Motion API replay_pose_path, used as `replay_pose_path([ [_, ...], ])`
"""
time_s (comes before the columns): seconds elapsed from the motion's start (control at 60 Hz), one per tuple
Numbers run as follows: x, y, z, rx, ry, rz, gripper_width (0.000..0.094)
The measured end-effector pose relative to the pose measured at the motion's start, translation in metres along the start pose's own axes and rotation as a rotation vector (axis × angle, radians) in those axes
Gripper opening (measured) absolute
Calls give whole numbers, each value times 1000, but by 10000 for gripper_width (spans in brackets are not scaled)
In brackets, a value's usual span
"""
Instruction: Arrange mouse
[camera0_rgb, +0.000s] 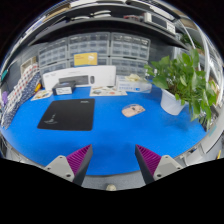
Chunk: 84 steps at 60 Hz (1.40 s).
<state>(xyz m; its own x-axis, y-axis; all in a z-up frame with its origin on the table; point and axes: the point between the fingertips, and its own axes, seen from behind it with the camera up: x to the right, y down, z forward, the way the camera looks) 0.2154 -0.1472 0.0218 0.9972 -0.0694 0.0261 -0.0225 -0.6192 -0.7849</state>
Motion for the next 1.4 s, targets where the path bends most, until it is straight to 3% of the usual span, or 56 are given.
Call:
replay_pose_path([
  [0.317, 72, -42, 114, -60, 6, 22, 854],
  [0.867, 51, -114, 212, -115, -123, -14, 824],
  [0.95, 45, -118, 217, -111, -126, -29, 783],
  [1.05, 38, -120, 220, -99, -135, -35, 616],
  [1.067, 37, -120, 219, -98, -136, -34, 640],
  [1.1, 36, -121, 220, -91, -131, -36, 556],
  [1.117, 35, -121, 220, -86, -133, -35, 462],
  [1.4, 34, -120, 218, -90, -84, -52, 356],
])
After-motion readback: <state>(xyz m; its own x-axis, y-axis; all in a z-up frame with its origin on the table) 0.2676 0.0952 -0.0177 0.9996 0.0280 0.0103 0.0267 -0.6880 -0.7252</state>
